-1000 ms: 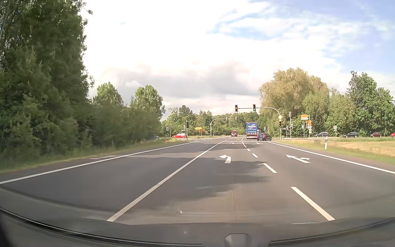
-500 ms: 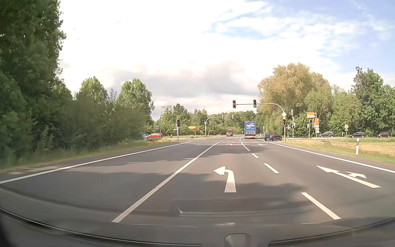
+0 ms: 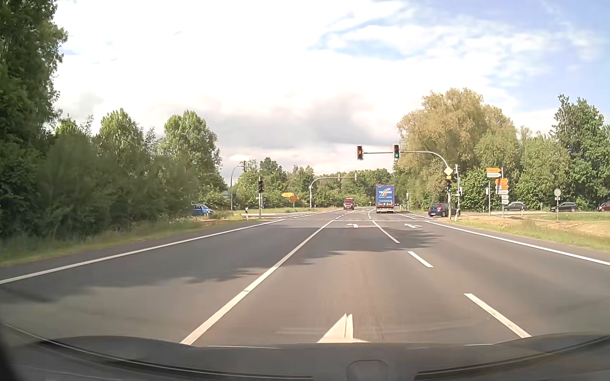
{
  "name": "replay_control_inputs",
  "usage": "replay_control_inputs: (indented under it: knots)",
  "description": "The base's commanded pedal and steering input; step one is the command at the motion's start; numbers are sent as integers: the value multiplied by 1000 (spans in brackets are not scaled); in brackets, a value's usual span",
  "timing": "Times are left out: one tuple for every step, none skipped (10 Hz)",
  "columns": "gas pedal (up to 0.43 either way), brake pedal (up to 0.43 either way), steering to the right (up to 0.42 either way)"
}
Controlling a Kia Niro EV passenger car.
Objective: Follow the waypoints while adhering to traffic rules and regulations
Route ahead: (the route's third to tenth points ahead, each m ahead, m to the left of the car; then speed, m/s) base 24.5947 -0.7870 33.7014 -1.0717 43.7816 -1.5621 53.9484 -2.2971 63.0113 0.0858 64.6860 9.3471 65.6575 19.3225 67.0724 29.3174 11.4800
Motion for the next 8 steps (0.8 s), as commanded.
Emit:
replay_control_inputs:
  knots:
    - [0,262,14]
    - [0,262,14]
    - [0,268,14]
    - [0,274,14]
    - [0,280,14]
    - [0,280,14]
    - [0,287,14]
    - [0,293,15]
